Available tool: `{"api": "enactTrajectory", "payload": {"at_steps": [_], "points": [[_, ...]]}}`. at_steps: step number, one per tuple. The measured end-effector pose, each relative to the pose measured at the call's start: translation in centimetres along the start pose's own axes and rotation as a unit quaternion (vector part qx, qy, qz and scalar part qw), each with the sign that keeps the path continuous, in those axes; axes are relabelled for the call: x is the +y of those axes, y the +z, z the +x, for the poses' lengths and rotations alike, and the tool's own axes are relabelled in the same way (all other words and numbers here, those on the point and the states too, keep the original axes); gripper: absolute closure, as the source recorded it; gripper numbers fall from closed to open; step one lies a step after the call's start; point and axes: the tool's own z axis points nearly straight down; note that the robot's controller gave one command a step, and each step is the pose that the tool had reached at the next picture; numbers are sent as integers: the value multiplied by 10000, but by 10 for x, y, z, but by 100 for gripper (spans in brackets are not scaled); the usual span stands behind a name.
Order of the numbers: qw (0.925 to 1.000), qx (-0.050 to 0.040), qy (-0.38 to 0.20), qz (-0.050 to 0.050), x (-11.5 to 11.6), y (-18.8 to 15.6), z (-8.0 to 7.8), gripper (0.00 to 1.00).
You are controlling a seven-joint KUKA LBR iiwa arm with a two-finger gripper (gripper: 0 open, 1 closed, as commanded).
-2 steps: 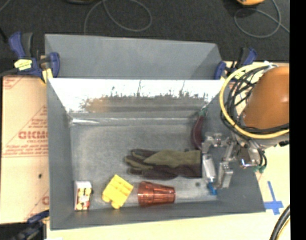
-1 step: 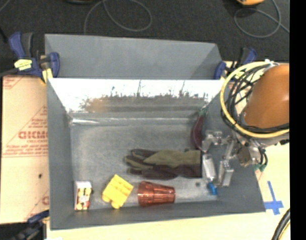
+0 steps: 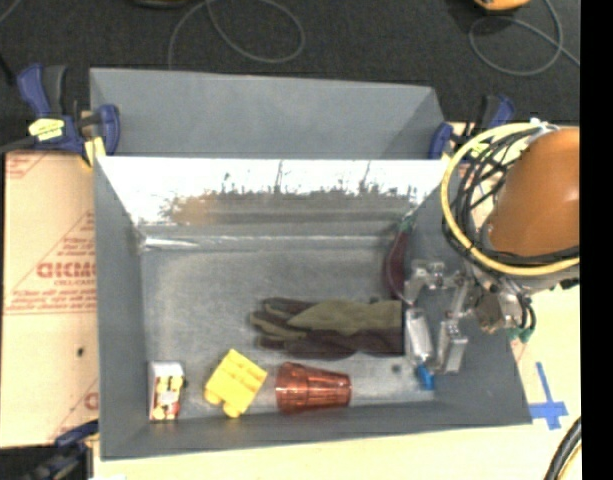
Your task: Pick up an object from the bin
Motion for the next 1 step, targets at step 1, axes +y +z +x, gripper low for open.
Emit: {"api": "enactTrajectory", "payload": {"at_steps": [1], "points": [[9970,11,-776,-1,13,22,-6,0]]}}
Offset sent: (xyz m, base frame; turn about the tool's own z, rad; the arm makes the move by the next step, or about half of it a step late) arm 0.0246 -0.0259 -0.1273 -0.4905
